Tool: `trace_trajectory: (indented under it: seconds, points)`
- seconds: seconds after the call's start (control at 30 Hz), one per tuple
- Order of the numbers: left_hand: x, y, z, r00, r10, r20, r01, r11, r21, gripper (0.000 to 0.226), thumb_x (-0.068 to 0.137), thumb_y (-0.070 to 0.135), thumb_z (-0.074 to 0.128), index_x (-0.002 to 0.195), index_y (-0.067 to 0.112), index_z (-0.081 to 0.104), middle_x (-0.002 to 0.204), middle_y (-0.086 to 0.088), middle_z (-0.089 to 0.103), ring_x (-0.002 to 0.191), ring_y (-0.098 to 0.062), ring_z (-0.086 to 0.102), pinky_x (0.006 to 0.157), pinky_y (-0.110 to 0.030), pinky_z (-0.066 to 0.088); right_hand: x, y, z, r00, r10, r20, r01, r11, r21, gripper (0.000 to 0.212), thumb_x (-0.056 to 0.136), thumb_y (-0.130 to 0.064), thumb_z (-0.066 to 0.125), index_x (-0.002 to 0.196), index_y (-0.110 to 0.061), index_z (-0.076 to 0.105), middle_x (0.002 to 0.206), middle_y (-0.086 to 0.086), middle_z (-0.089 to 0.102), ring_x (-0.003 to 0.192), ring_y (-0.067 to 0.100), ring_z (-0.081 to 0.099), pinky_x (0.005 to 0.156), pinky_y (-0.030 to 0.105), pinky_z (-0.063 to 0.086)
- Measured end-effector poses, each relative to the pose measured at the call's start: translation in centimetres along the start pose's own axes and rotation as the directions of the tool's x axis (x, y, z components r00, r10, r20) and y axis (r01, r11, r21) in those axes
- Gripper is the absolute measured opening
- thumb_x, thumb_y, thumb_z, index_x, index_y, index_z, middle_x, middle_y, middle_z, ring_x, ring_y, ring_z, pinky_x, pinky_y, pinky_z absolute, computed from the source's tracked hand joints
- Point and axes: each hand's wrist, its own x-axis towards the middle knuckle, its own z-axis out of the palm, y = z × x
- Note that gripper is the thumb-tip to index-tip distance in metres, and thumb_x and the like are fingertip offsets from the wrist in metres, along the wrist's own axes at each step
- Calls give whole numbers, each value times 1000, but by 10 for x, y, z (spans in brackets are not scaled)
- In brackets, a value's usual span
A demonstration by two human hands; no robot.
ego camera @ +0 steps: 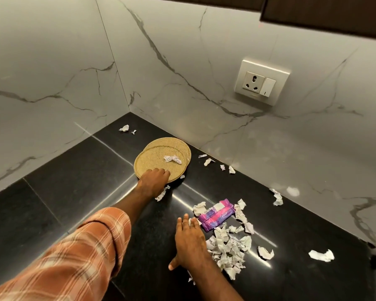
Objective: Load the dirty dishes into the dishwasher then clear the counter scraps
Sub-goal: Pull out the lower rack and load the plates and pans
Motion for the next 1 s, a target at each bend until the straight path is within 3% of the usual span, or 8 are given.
trace_trajectory:
  seconds: [0.13, 0.2, 0.3, 0.37, 0.43, 0.53, 0.67, 1.0]
  points:
    - [-30, 8, -31, 962, 24, -273, -63, 989, -135, 33, 85, 20, 62, 117, 15, 56, 110, -8, 65, 97, -29, 61, 75, -42, 51, -16, 22, 19, 980, 32, -198, 42, 932, 361, 104, 86, -60, 72, 165, -21, 16, 174, 2, 0, 160, 29, -3, 130, 44, 2]
    - [-53, 16, -45, 915, 43, -402, -141, 966, -218, 31, 83, 22, 65, 112, 17, 57, 105, -6, 63, 92, -27, 59, 75, -41, 49, -31, 32, 25, 927, 141, -347, 114, 777, 619, 78, 92, -68, 59, 158, -34, 34, 171, -12, 12, 160, 21, 5, 127, 33, 12]
    - [-110, 41, -59, 841, 129, -526, -323, 899, -296, 26, 86, 21, 65, 111, 19, 60, 104, -2, 60, 92, -22, 57, 80, -39, 48, -68, 34, 8, 917, 339, -212, 192, 92, 977, 60, 93, -73, 54, 146, -46, 46, 158, -12, 46, 141, 9, 49, 108, 20, 41]
    - [-147, 61, -59, 802, 199, -563, -436, 839, -325, 25, 88, 21, 63, 113, 20, 62, 105, 0, 61, 93, -19, 58, 83, -36, 49, -87, 34, -3, 943, 321, -92, 218, -383, 898, 60, 96, -70, 48, 144, -35, 51, 141, 2, 65, 120, 21, 69, 103, 39, 53]
    - [-175, 78, -53, 770, 244, -590, -508, 794, -335, 26, 91, 21, 62, 117, 20, 64, 108, 2, 63, 95, -17, 59, 84, -34, 51, -101, 35, -7, 934, 355, -41, 259, -593, 762, 55, 103, -60, 44, 139, -20, 56, 125, 14, 73, 110, 34, 73, 98, 50, 57]
    - [-202, 90, -41, 735, 252, -629, -562, 746, -358, 25, 95, 20, 65, 120, 21, 67, 110, 3, 64, 97, -16, 61, 81, -35, 53, -120, 24, -1, 866, 498, 46, 310, -608, 731, 35, 109, -35, 48, 131, -10, 61, 117, 19, 74, 105, 35, 74, 83, 45, 62]
    - [-228, 86, -44, 676, 317, -665, -644, 693, -324, 23, 97, 24, 61, 117, 24, 72, 111, 6, 66, 101, -13, 61, 86, -30, 51, -149, 6, 13, 768, 641, -18, 387, -441, 810, 22, 106, -18, 48, 115, -6, 64, 108, 16, 75, 98, 33, 74, 83, 47, 63]
    - [-294, 84, -44, 639, 403, -655, -738, 562, -374, 29, 95, 22, 62, 121, 28, 71, 112, 8, 66, 100, -12, 59, 84, -32, 53, -235, -52, 34, 761, 646, 57, 386, -522, 761, 26, 109, -17, 45, 123, -4, 62, 104, 16, 78, 96, 28, 77, 74, 30, 63]
